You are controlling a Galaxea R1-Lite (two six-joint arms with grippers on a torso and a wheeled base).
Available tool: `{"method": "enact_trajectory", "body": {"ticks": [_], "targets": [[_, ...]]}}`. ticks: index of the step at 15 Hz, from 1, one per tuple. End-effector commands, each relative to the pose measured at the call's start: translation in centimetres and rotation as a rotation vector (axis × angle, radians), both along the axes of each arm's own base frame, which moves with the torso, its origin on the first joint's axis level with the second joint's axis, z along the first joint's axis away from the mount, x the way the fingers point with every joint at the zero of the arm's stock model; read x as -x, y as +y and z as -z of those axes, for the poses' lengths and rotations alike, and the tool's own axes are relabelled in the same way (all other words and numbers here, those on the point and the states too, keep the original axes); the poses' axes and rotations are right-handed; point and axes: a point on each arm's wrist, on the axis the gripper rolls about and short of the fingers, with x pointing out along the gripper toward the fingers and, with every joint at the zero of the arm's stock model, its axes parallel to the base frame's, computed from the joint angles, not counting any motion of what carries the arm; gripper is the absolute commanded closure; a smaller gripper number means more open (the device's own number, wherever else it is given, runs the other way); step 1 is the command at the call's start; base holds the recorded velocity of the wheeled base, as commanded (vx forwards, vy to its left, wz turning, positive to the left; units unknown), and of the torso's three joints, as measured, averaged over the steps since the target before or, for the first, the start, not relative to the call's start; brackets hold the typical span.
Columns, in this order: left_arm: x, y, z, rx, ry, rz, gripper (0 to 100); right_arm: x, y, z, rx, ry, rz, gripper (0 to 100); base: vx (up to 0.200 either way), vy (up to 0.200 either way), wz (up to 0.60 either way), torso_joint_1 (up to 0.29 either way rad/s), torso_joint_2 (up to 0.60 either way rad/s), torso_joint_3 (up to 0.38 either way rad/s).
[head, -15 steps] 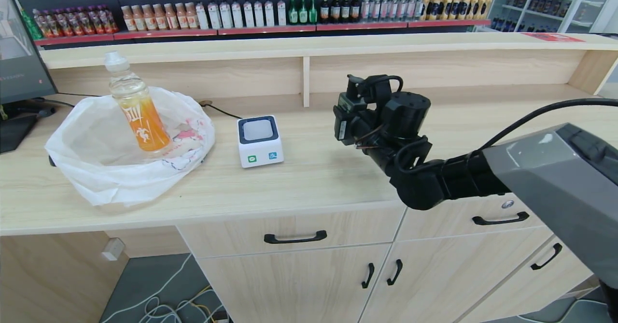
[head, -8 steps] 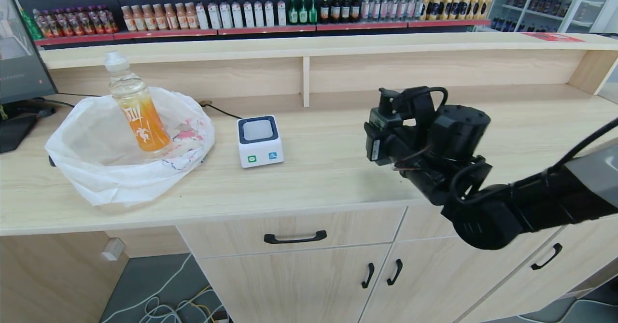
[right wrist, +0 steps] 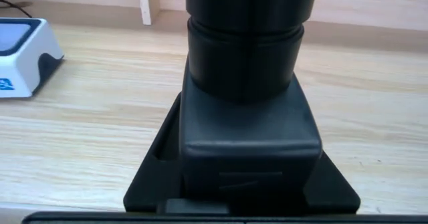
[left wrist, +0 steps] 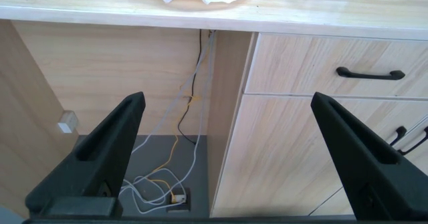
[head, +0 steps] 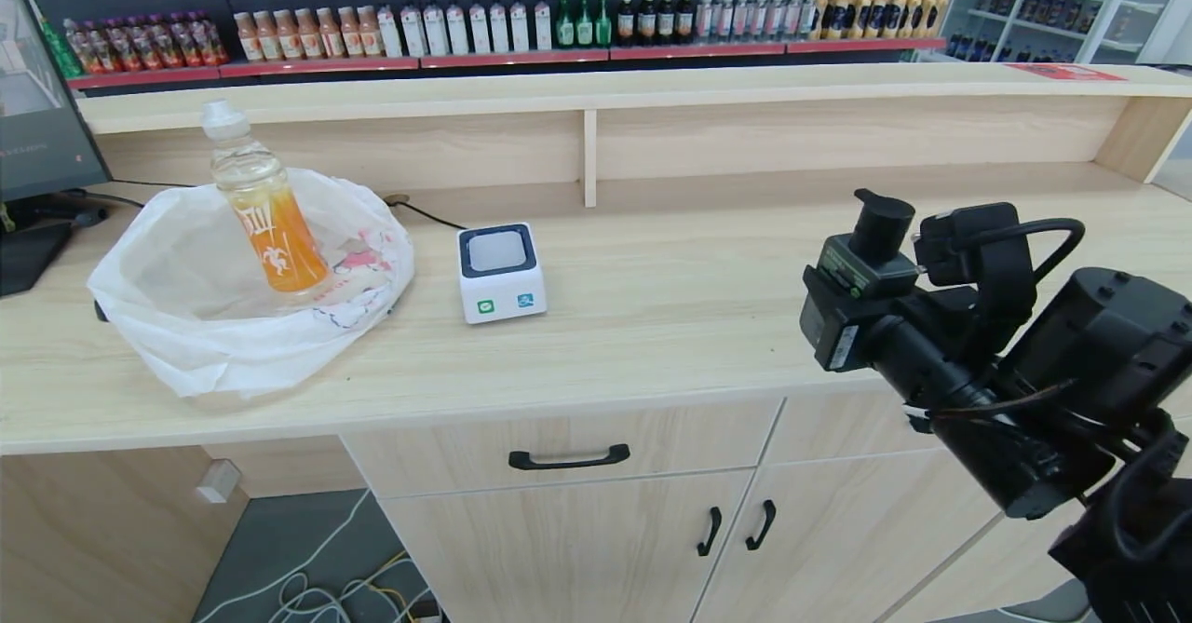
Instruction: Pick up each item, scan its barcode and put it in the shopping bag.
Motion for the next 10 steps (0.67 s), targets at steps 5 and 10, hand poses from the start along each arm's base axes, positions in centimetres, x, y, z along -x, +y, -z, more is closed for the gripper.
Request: {"method": "enact_trajectory", "body": {"ticks": [5, 10], "targets": [[0.0, 0.0, 0.0, 0.001, 0.000, -0.001, 0, 2.7, 2.6, 0.6, -0.099, 0.007, -0.161, 100, 0.000, 0.000, 0.00, 0.000, 0.00, 0.000], [0.0, 0.0, 0.0, 0.001, 0.000, -0.001, 0, 4.6, 5.6, 0.9, -0.242, 0.067, -0.342, 100, 0.000, 0.000, 0.00, 0.000, 0.00, 0.000]]}}
